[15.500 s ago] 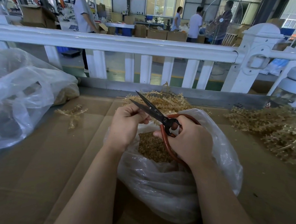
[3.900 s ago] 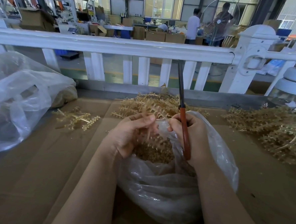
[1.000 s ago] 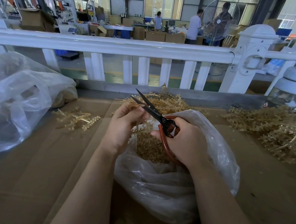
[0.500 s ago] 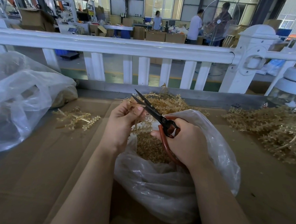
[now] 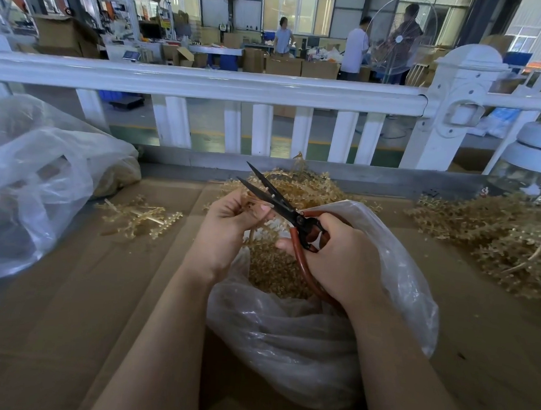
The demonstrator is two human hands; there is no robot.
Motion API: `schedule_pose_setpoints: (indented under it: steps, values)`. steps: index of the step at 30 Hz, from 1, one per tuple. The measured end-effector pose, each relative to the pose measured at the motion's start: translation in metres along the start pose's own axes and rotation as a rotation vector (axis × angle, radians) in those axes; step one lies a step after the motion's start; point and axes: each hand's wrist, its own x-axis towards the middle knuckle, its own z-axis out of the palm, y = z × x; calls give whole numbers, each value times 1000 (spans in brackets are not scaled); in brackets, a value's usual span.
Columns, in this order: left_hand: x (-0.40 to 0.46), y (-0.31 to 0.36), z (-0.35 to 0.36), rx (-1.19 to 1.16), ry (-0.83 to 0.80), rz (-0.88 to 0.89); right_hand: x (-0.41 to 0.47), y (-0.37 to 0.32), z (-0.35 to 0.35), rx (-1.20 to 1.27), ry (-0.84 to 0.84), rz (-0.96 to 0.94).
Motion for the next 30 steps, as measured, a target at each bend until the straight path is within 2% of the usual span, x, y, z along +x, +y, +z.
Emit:
schedule_pose_setpoints:
  steps: [8, 30]
  values:
    - [2, -1, -1, -124, 97, -41, 0, 0, -1, -17, -21, 17]
    - [1, -1, -2, -101, 17, -15, -2, 0, -1, -4, 12, -22]
